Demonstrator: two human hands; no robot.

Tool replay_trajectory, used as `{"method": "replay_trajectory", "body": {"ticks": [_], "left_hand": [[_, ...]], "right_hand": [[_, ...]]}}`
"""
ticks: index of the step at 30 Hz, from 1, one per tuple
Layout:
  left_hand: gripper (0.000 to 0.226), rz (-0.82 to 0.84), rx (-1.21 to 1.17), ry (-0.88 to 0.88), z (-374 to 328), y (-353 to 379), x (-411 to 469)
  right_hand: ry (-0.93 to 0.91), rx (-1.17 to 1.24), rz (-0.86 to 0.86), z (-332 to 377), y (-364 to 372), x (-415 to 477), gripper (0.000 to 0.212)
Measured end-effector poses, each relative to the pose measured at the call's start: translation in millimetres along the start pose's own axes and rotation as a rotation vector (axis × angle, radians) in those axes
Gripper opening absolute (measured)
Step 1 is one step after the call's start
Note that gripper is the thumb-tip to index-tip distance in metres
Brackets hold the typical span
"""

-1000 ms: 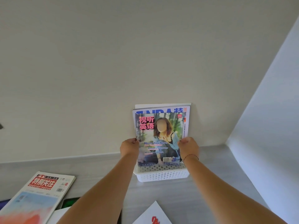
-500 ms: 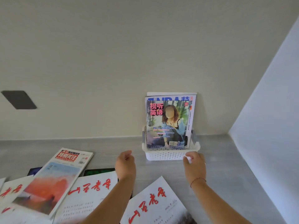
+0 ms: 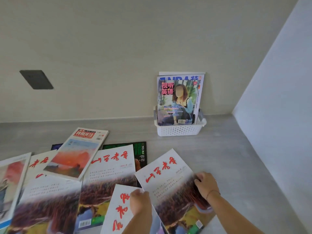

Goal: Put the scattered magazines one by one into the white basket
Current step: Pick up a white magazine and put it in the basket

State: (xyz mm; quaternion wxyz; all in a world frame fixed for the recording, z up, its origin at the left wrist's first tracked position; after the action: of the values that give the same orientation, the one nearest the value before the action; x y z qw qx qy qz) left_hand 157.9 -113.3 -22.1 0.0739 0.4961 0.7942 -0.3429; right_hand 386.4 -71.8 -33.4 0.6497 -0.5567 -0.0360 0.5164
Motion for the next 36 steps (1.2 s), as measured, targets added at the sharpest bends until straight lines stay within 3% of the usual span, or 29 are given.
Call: {"method": "replay_trajectory", "body": {"ticks": [4,8,15,18,24,27,33,36], "left_hand": [[0.031,0.101,0.025,-0.078,15,0,-11],[0.021,0.227,-0.097,-0.135,20,-9,-13],[0.029,0.394,0.043,0.226,11,-15,-12],[0.022,0.445,0.004,0.335,-9,-22,-6],[0.018,0.541,-0.052,0.496,-71,-20,7],[0.018,0.494,-0.066,0.557,-110,-17,19],[0.024,0.445,-0.039,0.708,-205,-2,64],[0.017,0.318,-0.026,0.804,-254,5,83]], "right_hand": [[0.056,0.021,0.002,-10,8,-19,0.026],[0.122,0.039,0.010,-23,17,-32,0.023],[0.145,0.168,0.084,-32,25,-46,0.007],[0.119,0.196,0.145,-32,20,-41,0.015],[0.086,0.775,0.425,-17,-1,-19,0.021],[0.047,0.783,0.349,9,-31,3,0.016],[-0.220,0.668,0.137,92,-118,59,0.007],[-0.312,0.675,0.019,132,-161,86,0.011]]}}
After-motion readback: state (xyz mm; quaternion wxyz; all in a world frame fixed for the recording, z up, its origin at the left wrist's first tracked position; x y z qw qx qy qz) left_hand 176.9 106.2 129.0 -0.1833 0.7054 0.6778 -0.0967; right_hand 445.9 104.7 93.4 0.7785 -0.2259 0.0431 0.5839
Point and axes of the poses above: each hand's wrist, its own x-axis towards the middle knuckle, its own y-axis out of the palm, z = x × y, the point moved 1 cm from there along x, towards the middle knuckle, and after that the axes turned 13 degrees about y, right-handed, at the moved point
